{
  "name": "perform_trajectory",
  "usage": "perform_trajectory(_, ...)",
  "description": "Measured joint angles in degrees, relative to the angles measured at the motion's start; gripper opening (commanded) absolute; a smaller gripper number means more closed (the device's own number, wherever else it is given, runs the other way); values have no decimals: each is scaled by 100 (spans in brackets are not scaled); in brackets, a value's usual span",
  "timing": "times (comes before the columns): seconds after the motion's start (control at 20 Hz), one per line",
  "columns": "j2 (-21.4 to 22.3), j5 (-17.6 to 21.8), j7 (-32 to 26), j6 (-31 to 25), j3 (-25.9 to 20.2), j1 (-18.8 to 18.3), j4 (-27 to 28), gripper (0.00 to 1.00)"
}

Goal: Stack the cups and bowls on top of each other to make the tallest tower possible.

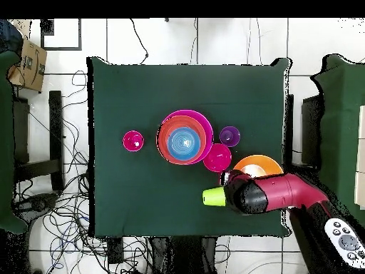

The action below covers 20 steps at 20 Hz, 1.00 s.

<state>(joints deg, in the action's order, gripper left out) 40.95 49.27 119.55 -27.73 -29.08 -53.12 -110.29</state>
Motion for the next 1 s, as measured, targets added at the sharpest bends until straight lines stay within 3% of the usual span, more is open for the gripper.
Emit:
perform_trajectory(0.4, -74, 300, 0, 0, 1, -137, 0, 100)
perform_trajectory(1.0, -537, 896, 0, 2, 34, -176, 3, 100)
